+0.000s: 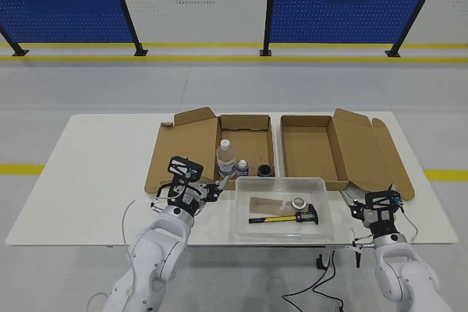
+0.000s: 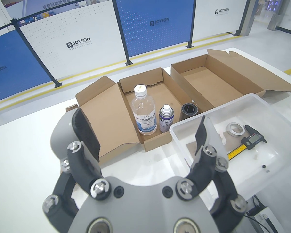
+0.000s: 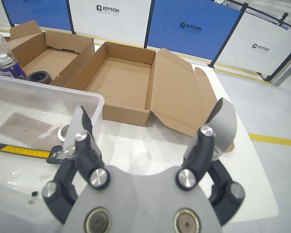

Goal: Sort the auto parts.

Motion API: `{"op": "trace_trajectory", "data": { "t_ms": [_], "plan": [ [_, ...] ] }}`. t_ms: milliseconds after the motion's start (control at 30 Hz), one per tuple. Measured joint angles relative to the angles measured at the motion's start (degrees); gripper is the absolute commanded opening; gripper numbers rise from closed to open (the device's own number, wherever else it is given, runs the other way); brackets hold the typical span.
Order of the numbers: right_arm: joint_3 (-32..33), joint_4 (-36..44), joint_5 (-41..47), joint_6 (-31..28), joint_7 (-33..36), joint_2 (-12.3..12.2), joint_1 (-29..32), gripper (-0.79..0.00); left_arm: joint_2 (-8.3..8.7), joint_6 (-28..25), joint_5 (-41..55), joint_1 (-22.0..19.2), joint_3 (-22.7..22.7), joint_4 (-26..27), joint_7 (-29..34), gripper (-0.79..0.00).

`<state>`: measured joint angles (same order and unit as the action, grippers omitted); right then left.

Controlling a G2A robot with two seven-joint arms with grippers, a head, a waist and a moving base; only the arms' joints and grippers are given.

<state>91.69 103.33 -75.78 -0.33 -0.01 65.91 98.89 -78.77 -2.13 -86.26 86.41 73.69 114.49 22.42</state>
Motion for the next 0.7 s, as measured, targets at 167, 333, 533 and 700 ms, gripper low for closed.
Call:
{"op": "trace_trajectory", "data": {
  "t_ms": [167,333,533,700],
  "plan": [
    [0.8,2.5,0.1,-2.8,3.1,-0.1,-2.2,0.000,0.00,0.0,0.0,0.0,0.0,0.0,0.0,0.000],
    [-0.2,7.9,-0.9,-7.0,12.5,-0.4,-5.3,0.000,0.00,0.0,0.0,0.0,0.0,0.0,0.0,0.000],
    [-4.1,12.7,11.7,-9.2,29.0,0.1,-10.8,0.000,0.00,0.0,0.0,0.0,0.0,0.0,0.0,0.000],
    [-8.5,12.2,16.5,-8.8,38.8,0.3,-14.4,0.000,0.00,0.0,0.0,0.0,0.0,0.0,0.0,0.000]
  ]
}}
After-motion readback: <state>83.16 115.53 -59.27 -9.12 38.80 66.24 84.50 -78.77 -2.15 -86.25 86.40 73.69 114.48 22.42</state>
